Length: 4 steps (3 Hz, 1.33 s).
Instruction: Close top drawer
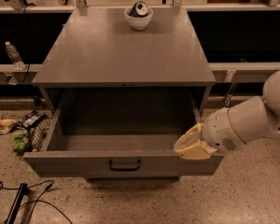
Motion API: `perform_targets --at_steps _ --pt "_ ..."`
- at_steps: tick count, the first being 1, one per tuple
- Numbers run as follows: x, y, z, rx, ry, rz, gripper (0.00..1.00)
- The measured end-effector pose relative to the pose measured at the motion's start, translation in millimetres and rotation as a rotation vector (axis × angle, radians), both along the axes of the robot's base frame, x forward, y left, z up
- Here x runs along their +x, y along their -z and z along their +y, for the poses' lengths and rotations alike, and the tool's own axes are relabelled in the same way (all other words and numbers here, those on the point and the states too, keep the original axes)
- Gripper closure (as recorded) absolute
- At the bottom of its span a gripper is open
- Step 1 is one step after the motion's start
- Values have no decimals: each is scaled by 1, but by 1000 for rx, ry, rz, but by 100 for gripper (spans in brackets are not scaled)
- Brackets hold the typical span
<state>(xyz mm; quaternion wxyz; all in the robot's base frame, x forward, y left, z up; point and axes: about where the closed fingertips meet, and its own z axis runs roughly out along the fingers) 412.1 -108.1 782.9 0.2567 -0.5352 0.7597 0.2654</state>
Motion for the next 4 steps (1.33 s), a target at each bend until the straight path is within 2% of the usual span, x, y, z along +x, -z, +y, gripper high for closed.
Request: perform_targets --at_steps 1,2,3,4 --pt "-10 20 -9 -109 57 -24 100" --pt "-12 25 -11 -133 75 -30 100" --pt "-19 69 -3 -131 57 22 100" --pt "-18 102 -2 -141 39 30 100"
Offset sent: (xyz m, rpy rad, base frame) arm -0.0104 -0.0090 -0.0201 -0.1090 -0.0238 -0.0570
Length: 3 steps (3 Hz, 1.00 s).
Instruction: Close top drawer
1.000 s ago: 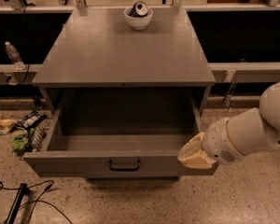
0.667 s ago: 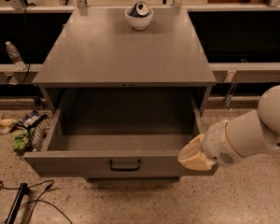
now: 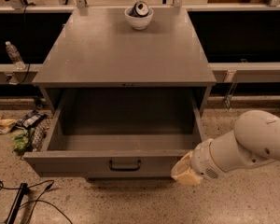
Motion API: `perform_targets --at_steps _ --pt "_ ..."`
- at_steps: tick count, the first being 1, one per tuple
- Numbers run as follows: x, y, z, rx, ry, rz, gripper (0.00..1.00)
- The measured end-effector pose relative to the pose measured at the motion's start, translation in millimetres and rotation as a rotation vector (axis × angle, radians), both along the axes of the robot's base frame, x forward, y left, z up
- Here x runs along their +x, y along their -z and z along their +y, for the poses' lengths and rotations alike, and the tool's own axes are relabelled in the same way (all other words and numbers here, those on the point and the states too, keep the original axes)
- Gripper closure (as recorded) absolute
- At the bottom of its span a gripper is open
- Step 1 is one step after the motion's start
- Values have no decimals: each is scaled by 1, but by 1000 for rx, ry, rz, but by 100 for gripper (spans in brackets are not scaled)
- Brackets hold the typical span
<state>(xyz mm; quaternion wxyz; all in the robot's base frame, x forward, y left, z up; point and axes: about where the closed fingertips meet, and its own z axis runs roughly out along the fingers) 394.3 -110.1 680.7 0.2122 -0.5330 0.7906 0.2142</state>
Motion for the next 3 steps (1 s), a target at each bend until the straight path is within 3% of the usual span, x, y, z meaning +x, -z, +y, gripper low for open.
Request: perform_targets --at_steps 1,3 --pt "1 20 2 -66 13 -67 100" --pt "45 26 -4 -181 49 -343 100"
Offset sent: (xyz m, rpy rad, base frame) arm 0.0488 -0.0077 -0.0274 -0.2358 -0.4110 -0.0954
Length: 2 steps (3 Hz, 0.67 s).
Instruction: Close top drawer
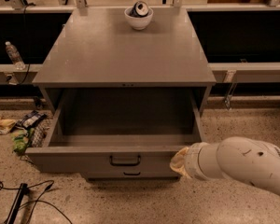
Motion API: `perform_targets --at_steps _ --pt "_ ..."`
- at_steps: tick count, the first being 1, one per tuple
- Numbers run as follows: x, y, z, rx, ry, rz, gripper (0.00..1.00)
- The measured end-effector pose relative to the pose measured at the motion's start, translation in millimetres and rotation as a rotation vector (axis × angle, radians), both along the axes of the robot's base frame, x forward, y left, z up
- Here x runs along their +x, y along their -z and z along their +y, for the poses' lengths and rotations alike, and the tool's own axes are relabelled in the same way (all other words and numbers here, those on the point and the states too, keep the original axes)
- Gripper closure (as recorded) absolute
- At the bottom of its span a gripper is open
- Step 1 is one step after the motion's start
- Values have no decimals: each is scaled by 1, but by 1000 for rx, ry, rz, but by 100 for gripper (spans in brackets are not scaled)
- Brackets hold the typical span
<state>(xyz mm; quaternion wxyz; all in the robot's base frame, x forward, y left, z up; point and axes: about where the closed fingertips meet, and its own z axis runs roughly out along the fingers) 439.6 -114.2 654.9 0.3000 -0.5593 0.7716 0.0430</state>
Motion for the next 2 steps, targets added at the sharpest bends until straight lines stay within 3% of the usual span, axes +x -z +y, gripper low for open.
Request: perform_targets --at_steps 1,2 --pt "18 1 0 -1 -32 -58 100" --pt "54 16 -9 28 -72 -70 100"
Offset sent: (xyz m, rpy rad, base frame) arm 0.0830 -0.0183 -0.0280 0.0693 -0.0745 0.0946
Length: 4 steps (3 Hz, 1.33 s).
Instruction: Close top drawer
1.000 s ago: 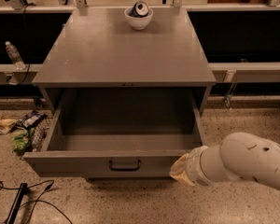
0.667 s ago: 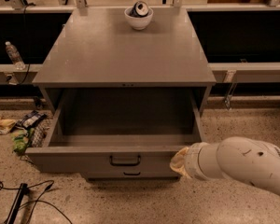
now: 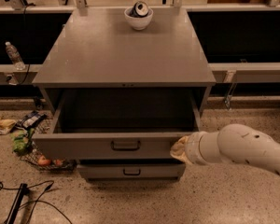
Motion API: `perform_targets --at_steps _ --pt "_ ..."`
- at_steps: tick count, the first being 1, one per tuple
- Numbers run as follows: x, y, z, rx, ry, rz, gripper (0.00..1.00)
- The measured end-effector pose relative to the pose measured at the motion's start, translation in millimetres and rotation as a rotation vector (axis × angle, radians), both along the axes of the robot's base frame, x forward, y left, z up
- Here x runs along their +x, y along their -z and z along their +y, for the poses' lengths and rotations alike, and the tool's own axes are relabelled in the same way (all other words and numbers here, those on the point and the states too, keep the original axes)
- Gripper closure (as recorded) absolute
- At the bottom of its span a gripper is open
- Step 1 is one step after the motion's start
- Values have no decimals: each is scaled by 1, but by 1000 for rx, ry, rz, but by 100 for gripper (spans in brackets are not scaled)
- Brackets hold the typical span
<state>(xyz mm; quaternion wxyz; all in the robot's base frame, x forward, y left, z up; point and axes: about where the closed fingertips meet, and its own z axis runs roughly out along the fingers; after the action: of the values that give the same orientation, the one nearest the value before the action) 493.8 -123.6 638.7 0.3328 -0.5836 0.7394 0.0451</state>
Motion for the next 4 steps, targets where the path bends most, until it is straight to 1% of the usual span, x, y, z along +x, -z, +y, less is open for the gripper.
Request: perform_targets --at_steps 2,3,4 --pt "64 29 -18 17 -47 8 100" --pt "104 41 -32 28 -50 1 100" --pt "124 47 -40 41 -47 1 100"
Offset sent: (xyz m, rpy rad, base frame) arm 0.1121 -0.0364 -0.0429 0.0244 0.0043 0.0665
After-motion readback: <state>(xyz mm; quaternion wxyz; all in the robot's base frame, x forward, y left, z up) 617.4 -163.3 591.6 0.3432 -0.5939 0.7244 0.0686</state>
